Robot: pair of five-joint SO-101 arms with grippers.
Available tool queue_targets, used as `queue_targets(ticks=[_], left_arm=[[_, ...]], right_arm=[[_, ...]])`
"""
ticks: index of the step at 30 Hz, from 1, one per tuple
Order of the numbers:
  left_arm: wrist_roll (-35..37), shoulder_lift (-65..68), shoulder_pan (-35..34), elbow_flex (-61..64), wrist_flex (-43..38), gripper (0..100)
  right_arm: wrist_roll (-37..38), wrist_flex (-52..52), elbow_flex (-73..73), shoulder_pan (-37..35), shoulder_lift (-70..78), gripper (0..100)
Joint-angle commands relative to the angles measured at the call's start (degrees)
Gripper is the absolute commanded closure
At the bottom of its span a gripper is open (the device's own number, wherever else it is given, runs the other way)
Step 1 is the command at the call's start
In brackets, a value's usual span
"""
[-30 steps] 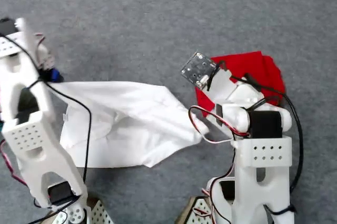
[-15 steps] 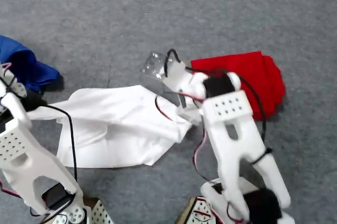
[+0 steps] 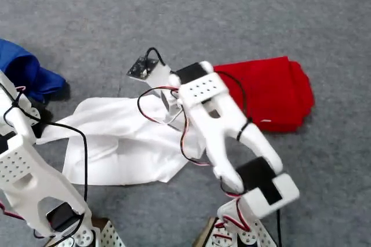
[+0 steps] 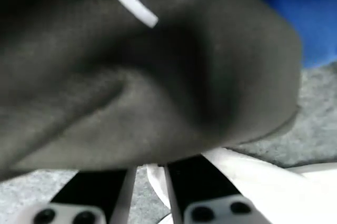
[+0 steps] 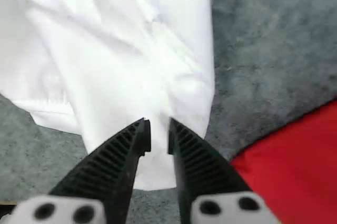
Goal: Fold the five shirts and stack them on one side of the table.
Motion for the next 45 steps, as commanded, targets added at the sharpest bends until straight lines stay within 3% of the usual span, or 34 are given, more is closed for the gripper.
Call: queue_targets(ticks=[1, 9, 16, 45], left_arm=[[-0.35, -0.57, 0.62, 0.00, -3.16, 98], [-0.35, -0.57, 0.97, 0.26, -5.36, 98], [-0.35, -0.57, 1.14, 0.00, -5.45, 98], [-0.26, -0.57, 1.14, 0.35, -6.24, 98]], right_arm=[[-0.70, -0.62, -2.86, 0.22, 1.71, 93.4], [-0.70, 0.00, -2.86, 6.11, 0.66, 82.8], [-0.79, 0.26, -3.12, 9.89, 0.75, 82.2], [-0.26, -2.37, -1.01, 4.18, 1.01, 82.4]])
